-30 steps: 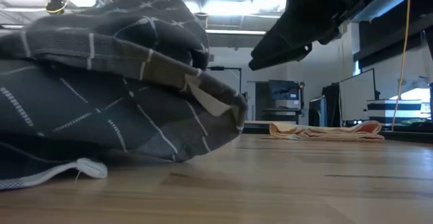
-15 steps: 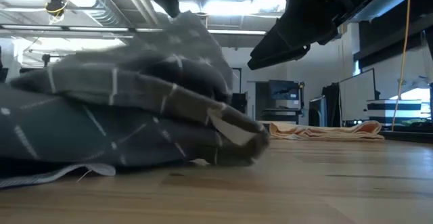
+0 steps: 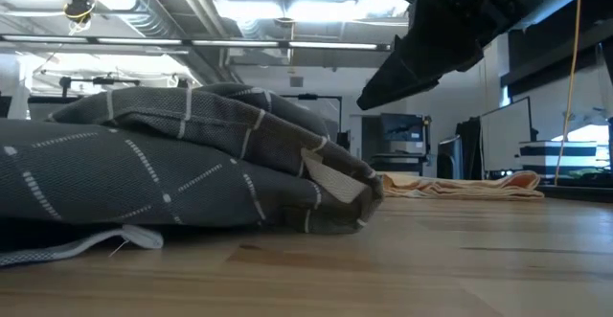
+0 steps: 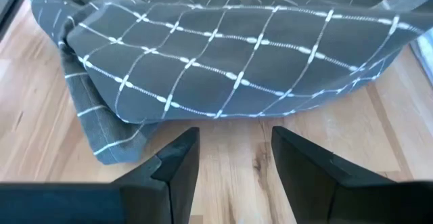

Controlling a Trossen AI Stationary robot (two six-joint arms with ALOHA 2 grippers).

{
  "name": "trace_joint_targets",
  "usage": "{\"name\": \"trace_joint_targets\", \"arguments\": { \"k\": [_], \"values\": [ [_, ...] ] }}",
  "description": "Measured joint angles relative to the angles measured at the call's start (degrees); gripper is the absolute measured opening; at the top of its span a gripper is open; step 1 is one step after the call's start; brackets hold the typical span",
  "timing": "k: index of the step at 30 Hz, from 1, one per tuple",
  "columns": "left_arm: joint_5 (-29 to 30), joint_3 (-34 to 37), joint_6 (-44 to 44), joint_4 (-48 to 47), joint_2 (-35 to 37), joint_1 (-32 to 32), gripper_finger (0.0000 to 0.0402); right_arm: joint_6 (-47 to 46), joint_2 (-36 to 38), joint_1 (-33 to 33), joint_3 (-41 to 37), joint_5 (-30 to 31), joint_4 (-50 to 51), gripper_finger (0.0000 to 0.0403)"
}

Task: Fold towel
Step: Fold the gray towel

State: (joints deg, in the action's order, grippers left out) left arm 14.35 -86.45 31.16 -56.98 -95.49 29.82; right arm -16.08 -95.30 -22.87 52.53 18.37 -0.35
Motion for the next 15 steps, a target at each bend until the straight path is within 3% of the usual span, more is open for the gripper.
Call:
{"name": "trace_joint_targets", "arguments": {
  "k": [9,15],
  "values": [
    [-0.1,5.0,-6.2,4.9,-9.6,8.9,0.0178,-0.2,-0.6,0.0,0.0,-0.4,0.0,0.0186],
    [0.3,5.5,-1.2,3.5,-14.2,10.0,0.0178,-0.3,-0.6,0.0,0.0,-0.4,0.0,0.0186]
  ]
}}
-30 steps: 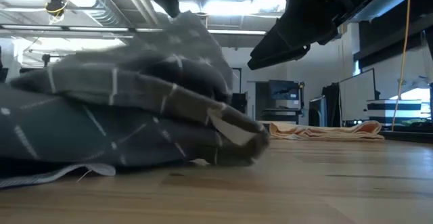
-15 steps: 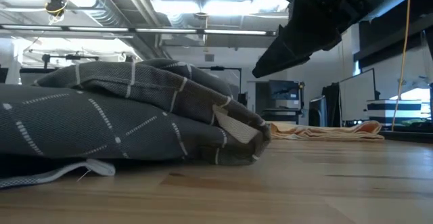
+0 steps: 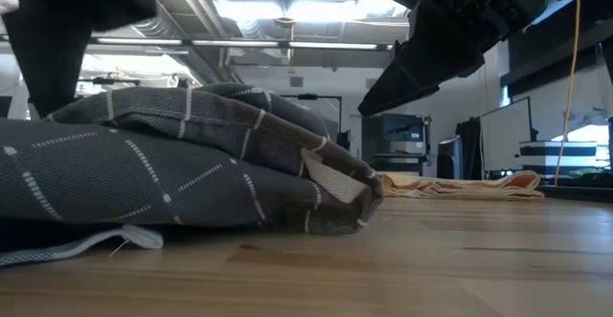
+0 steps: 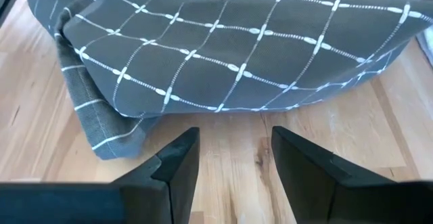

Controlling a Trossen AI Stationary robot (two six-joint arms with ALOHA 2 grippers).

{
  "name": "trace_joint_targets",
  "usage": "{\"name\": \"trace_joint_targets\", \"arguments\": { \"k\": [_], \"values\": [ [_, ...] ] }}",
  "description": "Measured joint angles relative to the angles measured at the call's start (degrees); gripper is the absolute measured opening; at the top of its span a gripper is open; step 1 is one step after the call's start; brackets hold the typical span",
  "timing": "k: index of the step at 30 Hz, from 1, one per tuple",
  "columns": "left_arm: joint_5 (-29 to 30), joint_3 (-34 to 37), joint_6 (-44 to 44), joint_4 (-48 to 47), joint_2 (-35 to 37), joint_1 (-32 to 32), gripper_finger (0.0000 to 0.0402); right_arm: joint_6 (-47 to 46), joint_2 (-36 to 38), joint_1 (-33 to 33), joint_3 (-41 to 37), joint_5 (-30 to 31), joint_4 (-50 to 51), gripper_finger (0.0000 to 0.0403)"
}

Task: Fold towel
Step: Fold the gray towel

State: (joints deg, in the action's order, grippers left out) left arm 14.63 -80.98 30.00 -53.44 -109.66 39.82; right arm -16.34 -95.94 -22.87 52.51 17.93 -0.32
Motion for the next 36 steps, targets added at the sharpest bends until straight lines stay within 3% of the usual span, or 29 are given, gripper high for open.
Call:
{"name": "trace_joint_targets", "arguments": {
  "k": [9,15,19,24,28,36],
  "values": [
    [7.0,0.0,7.8,-0.4,-4.5,-0.7,0.0178,-0.1,0.0,0.0,0.0,0.0,0.0,0.0186],
    [9.3,-0.2,9.0,-0.5,-3.6,-1.3,0.0173,-0.1,0.0,0.0,0.0,0.4,0.0,0.0186],
    [11.3,-0.5,8.4,-1.5,-2.5,-1.2,0.0125,-0.1,0.0,0.0,0.0,0.5,0.0,0.0186],
    [12.9,-1.1,5.6,-4.4,-2.0,-1.5,0.0019,-0.4,0.0,0.0,0.0,-0.9,0.1,0.0186],
    [15.0,-6.1,5.2,-10.8,-0.1,-2.8,0.001,-0.6,1.0,0.0,2.3,-6.4,7.1,0.0186],
    [27.5,-23.1,2.6,-26.4,6.6,-5.2,0.0002,-1.4,3.8,0.0,4.5,-6.6,14.1,0.0186]
  ]
}}
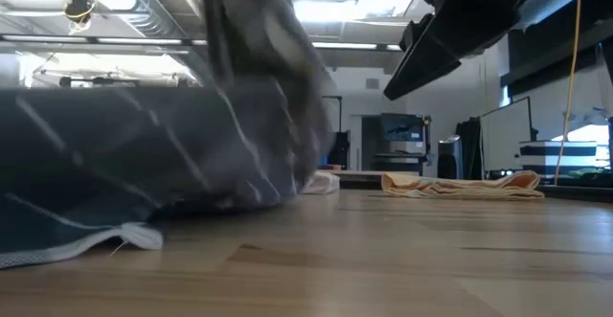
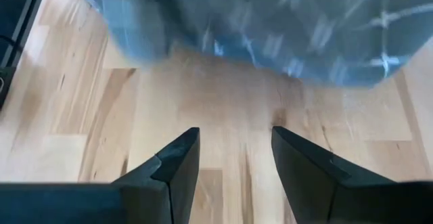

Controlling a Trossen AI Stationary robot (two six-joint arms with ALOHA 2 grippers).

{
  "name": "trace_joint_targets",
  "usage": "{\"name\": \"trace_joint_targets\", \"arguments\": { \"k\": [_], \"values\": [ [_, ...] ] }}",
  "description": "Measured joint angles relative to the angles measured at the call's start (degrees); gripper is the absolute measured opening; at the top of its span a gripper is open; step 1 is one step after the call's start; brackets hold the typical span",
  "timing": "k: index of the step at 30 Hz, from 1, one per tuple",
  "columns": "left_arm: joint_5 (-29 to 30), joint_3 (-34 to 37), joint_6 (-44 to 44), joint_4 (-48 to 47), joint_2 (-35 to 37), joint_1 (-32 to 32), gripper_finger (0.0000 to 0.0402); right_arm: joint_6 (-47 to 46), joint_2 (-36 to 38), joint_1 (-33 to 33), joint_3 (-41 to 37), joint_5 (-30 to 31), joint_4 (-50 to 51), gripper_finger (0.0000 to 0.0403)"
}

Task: Fold towel
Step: Fold the gray towel

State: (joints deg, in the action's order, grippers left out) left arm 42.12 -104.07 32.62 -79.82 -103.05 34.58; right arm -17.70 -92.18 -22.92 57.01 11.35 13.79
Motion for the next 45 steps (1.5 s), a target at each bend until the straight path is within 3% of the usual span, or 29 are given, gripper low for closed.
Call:
{"name": "trace_joint_targets", "arguments": {
  "k": [6,10,16,22,24,29,37,40,45],
  "values": [
    [7.7,-10.7,-8.9,0.1,4.5,-3.8,0.0004,1.4,0.0,-1.2,0.0,0.8,-0.8,0.0186],
    [9.3,-13.9,-15.1,2.0,6.5,-6.6,0.0002,3.2,-0.1,-1.9,-0.2,4.8,-6.7,0.0186],
    [9.3,-14.2,-16.8,2.0,7.6,-10.0,0.0002,3.8,-3.4,-1.8,-2.1,5.6,-21.5,0.0186],
    [9.1,-14.2,-19.5,2.5,7.4,-11.8,0.0004,3.1,-11.6,-1.6,-2.0,5.5,-32.3,0.0186],
    [9.1,-14.2,-19.8,2.4,7.4,-12.5,0.0002,3.1,-13.9,-0.8,-1.3,5.1,-33.2,0.0186],
    [9.1,-14.2,-21.6,2.5,7.3,-13.3,0.0004,3.0,-18.1,2.7,0.0,-2.6,-34.2,0.0186],
    [9.1,-14.2,-22.3,2.5,7.3,-13.6,0.0004,4.6,-18.8,5.0,0.0,-0.1,-29.3,0.0186],
    [9.1,-14.2,-22.4,2.5,7.3,-13.6,0.0004,5.8,-20.1,5.1,0.2,0.4,-33.9,0.0186],
    [9.1,-14.1,-22.3,2.5,7.3,-13.6,0.0002,7.5,-23.4,5.0,0.0,-7.0,-38.3,0.0186]
  ]
}}
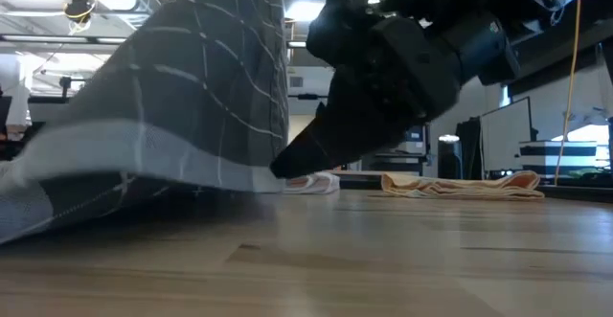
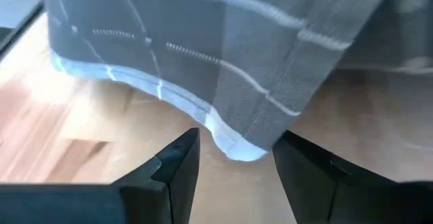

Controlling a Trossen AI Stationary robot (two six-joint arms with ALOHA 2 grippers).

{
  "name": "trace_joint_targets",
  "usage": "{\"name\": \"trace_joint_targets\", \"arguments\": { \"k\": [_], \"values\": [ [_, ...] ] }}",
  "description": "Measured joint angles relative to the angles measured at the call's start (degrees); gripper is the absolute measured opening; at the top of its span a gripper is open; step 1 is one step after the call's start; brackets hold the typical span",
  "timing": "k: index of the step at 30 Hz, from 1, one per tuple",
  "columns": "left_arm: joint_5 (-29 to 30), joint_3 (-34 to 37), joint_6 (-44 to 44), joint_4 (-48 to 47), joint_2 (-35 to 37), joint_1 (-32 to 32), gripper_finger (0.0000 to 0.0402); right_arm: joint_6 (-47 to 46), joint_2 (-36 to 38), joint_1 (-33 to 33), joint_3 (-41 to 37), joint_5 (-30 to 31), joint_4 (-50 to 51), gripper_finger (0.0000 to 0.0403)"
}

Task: Fold towel
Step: Fold the gray towel

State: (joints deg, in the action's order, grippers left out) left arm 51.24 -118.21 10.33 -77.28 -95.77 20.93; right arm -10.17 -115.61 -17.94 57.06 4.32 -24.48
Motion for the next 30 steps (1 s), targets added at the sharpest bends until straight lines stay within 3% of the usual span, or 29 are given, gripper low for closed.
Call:
{"name": "trace_joint_targets", "arguments": {
  "k": [11,15,19,24,30],
  "values": [
    [0.0,0.0,-0.3,0.2,0.0,0.0,0.0004,-0.3,-4.7,0.0,0.0,-2.5,-10.8,0.0176],
    [0.0,0.0,-0.3,0.1,0.0,0.0,0.0002,0.2,-3.5,0.0,-0.1,-5.3,-9.9,0.0118],
    [0.0,0.0,-0.3,-0.2,0.0,0.0,0.0003,2.8,-0.5,0.0,0.0,-4.7,-4.5,0.0024],
    [0.0,0.0,-0.6,-0.6,0.0,0.5,0.0003,5.3,7.9,-1.3,0.0,5.9,11.0,0.0014],
    [1.9,-1.3,-1.9,-0.7,1.0,1.3,0.0004,6.2,23.7,-7.6,0.0,22.6,31.9,0.0009]
  ]
}}
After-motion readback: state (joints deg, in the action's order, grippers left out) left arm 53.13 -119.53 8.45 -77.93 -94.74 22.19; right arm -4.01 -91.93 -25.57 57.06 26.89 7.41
